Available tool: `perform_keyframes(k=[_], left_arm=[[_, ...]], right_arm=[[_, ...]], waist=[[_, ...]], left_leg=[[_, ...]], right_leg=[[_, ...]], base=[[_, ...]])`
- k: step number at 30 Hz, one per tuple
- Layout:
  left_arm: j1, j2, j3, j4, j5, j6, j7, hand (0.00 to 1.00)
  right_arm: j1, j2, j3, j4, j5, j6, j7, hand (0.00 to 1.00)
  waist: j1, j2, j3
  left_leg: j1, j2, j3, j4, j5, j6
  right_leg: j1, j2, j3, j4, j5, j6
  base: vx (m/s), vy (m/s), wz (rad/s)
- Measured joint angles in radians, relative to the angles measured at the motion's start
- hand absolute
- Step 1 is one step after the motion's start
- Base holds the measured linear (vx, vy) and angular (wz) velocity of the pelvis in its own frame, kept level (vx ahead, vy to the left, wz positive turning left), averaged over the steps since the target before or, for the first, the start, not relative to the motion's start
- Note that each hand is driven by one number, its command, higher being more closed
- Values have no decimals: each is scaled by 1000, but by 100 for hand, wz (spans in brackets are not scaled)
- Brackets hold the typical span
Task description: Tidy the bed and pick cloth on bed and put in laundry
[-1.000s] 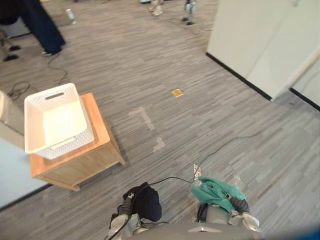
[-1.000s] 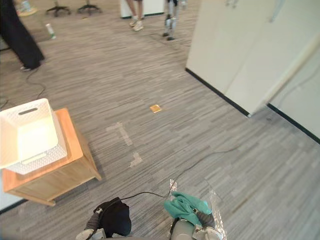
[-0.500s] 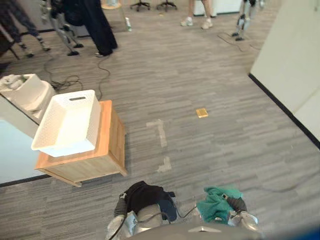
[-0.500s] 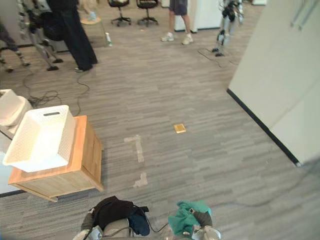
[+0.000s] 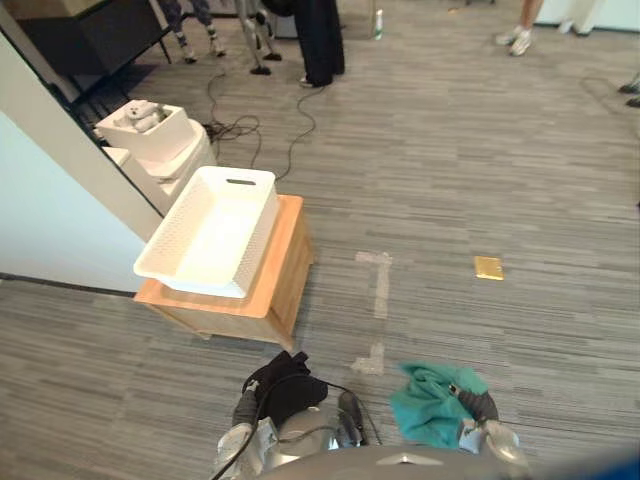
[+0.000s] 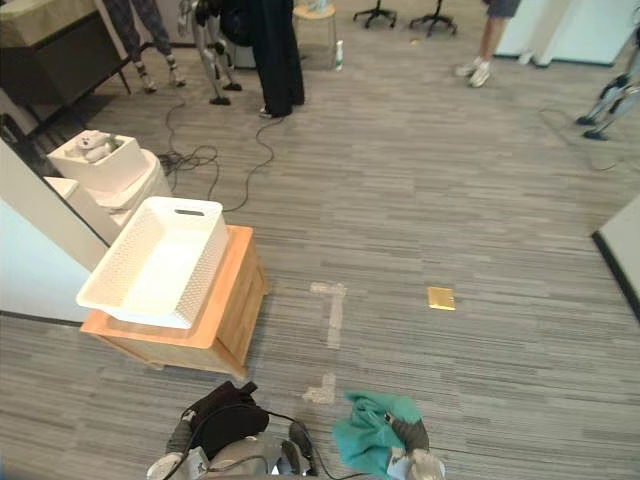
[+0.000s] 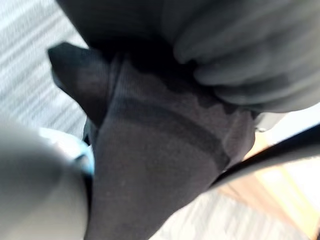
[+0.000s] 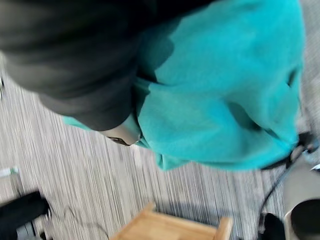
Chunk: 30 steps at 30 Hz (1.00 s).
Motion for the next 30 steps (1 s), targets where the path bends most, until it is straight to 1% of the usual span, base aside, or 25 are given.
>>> perform_keyframes(k=[1,2,4,5,6,7,9,10,11,12,13,14,15,16,17,18,19,21,22,23,24,25,27,29,30], left_arm=[[0,12,0,3,1,-1,15,100],[3,20,-2,17,4,-3,29,100],[7,34,-13,20,23,-3,34,100],[9,40,-16,21,23,-2,33,100],[6,41,-23,21,21,-1,33,100],[-2,44,-40,19,20,0,32,100],[-4,45,-54,18,18,6,31,100],[-6,44,-55,19,18,9,32,100],[-8,36,-53,19,27,10,32,100],[-9,32,-51,19,31,10,32,100],[-12,28,-50,19,35,10,32,100],[-12,23,-44,18,36,10,32,100],[1,23,-30,15,36,8,33,100],[7,26,-21,12,36,8,33,100],[3,7,-5,19,35,11,35,100],[10,-21,11,16,28,0,34,100],[10,-34,29,12,21,-3,34,100],[11,-51,72,5,16,-17,33,100],[13,-58,93,4,9,-24,33,100],[25,-65,118,-15,-14,-31,31,100],[33,-66,122,-27,-26,-40,29,100],[40,-64,122,-38,-44,-48,23,100],[40,-62,113,-39,-70,-58,12,100],[39,-62,92,-38,-109,-58,-14,100],[39,-58,80,-36,-122,-57,-16,100]], right_arm=[[7,6,4,2,0,0,1,100],[21,1,16,0,3,-4,1,100],[54,-5,41,-14,22,-16,1,100],[59,-5,45,-15,44,-22,1,100],[59,-5,45,-16,56,-22,0,100],[55,-7,46,-19,76,-30,0,100],[47,-7,46,-20,120,-50,-3,100],[46,-8,46,-21,135,-54,-4,100],[48,-8,46,-39,162,-59,-1,100],[49,-7,46,-47,170,-64,1,100],[50,-6,46,-60,177,-67,3,100],[52,-4,46,-78,179,-73,10,100],[63,3,47,-90,179,-76,18,100],[74,11,48,-97,179,-77,23,100],[83,8,47,-102,178,-80,26,100],[86,7,45,-109,177,-87,30,100],[84,4,46,-113,177,-88,31,100],[81,5,62,-123,161,-93,34,100],[81,3,73,-126,154,-97,37,100],[82,3,80,-127,143,-99,38,100],[86,3,88,-127,131,-100,38,100],[96,3,101,-124,107,-101,39,100],[94,-5,102,-119,71,-102,37,100],[82,-18,102,-120,39,-110,32,100],[81,-19,100,-121,33,-112,29,100]], waist=[[-4,-10,11],[-11,-7,8],[-20,-14,3],[-26,-24,6],[-29,-25,5],[-34,-20,6],[-37,-10,10],[-37,-4,15],[-36,6,22],[-36,11,25],[-36,13,28],[-38,9,30],[-37,-7,37],[-40,-16,38],[-58,10,43],[-56,32,36],[-61,37,35],[-52,49,29],[-54,47,33],[-52,54,31],[-50,54,32],[-48,34,35],[-44,32,35],[-45,37,32],[-46,37,32]], left_leg=[[60,-7,-37,-19,-19,-11],[119,-7,-78,-65,-22,-19],[181,-6,-141,-121,-22,-33],[206,4,-176,-131,-17,-40],[214,10,-200,-130,-12,-33],[228,27,-237,-123,-11,-36],[242,53,-294,-114,-22,-65],[258,66,-317,-113,-31,-79],[280,86,-347,-112,-48,-110],[289,92,-359,-107,-56,-124],[302,98,-371,-95,-70,-148],[320,104,-371,-73,-99,-195],[343,105,-373,-41,-135,-242],[353,105,-378,-20,-161,-253],[378,151,-387,17,-204,-247],[367,180,-387,75,-201,-256],[350,193,-387,116,-192,-261],[252,232,-388,317,-128,-258],[150,275,-386,507,-60,-267],[82,325,-344,662,-57,-271],[55,349,-315,712,-58,-271],[21,378,-258,736,-64,-266],[8,387,-155,633,-76,-257],[7,366,4,373,-76,-247],[8,361,56,310,-64,-232]], right_leg=[[-64,-29,34,207,-3,-11],[-126,-37,35,328,-36,-42],[-225,-38,32,366,-90,-77],[-277,-27,31,315,-143,-56],[-299,-14,32,267,-167,-49],[-344,25,43,138,-199,-44],[-381,88,77,-98,-207,-49],[-393,117,103,-202,-192,-59],[-427,154,156,-337,-127,-72],[-442,165,175,-375,-95,-77],[-463,171,197,-418,-50,-82],[-483,175,239,-460,12,-89],[-480,164,266,-462,57,-108],[-478,151,276,-442,68,-119],[-487,171,246,-325,34,-146],[-490,183,227,-270,-47,-157],[-483,193,221,-266,-69,-161],[-456,223,201,-283,-109,-177],[-407,245,179,-328,-120,-182],[-342,270,162,-380,-123,-185],[-308,273,144,-405,-125,-189],[-247,275,110,-456,-125,-192],[-166,273,76,-523,-117,-197],[-122,262,11,-575,-116,-196],[-111,258,-11,-582,-117,-192]], base=[[364,63,67],[294,28,77],[282,-13,99],[300,-39,107],[349,-64,112],[375,-90,96],[393,-115,95],[393,-145,88],[401,-155,71],[414,-185,63],[439,-231,53],[537,-329,68],[456,-319,74],[443,-371,80],[436,-357,71],[430,-357,52],[503,-431,23],[422,-397,15],[370,-280,32],[382,-263,34],[376,-241,45],[342,-218,57],[305,-163,57],[276,-58,62],[305,-17,94]])
